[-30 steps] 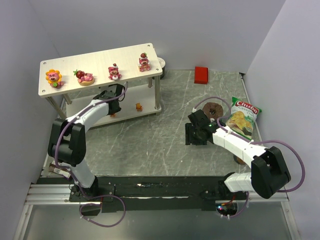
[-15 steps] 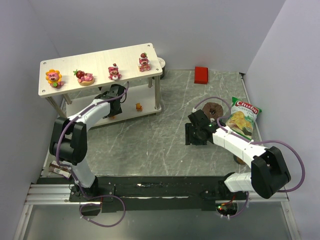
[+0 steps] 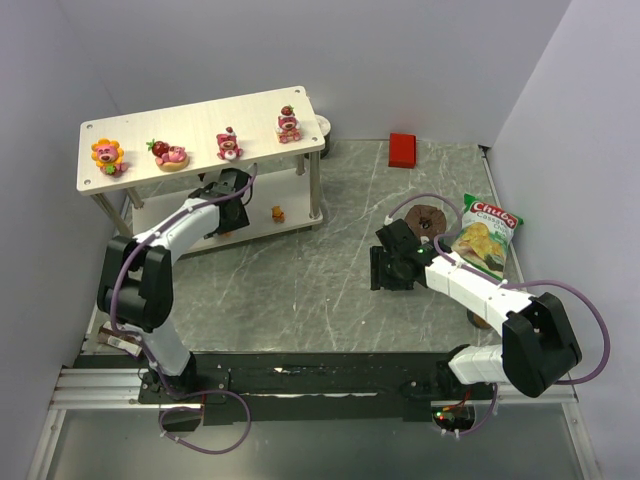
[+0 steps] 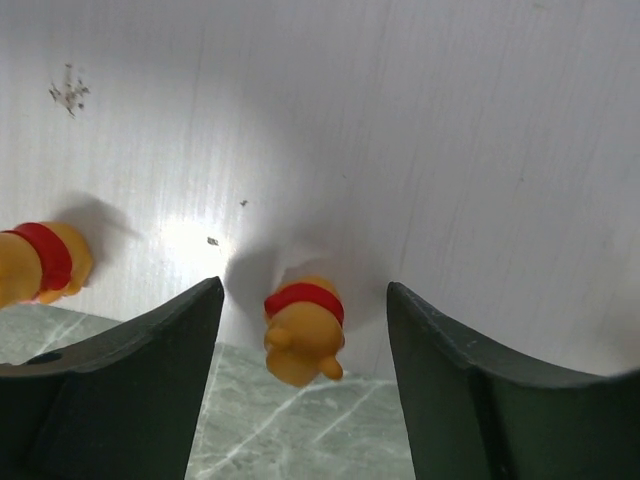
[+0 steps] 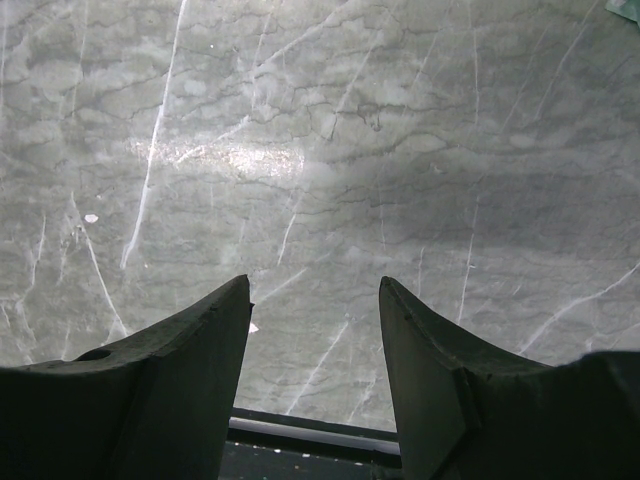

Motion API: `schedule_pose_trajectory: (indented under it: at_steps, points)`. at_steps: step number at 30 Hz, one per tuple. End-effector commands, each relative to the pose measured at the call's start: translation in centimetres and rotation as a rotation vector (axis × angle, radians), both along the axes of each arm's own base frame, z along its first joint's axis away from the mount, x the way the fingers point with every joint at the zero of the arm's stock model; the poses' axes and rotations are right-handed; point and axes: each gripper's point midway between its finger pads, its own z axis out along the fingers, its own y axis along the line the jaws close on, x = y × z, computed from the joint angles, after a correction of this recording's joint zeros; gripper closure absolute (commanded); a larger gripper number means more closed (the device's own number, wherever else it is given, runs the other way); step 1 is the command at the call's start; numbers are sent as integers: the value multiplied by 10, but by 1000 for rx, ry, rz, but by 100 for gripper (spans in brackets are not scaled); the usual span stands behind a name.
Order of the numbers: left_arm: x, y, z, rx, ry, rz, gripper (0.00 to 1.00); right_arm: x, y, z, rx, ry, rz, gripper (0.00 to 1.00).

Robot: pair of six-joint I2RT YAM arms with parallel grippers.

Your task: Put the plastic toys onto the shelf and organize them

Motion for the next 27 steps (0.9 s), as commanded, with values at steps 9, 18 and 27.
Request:
schedule_pose_trajectory:
  at_steps: [9,18,27]
  points:
    - [-14,-10,39,-81,-83,-52,21,7,3,5,19,-34,0,39]
    - [-29,-15,48,-142,-117,-72,34,6,3,3,21,-28,-1,39]
    - [-44,-27,60,-206,-131,-129,37,7,3,6,24,-37,-7,39]
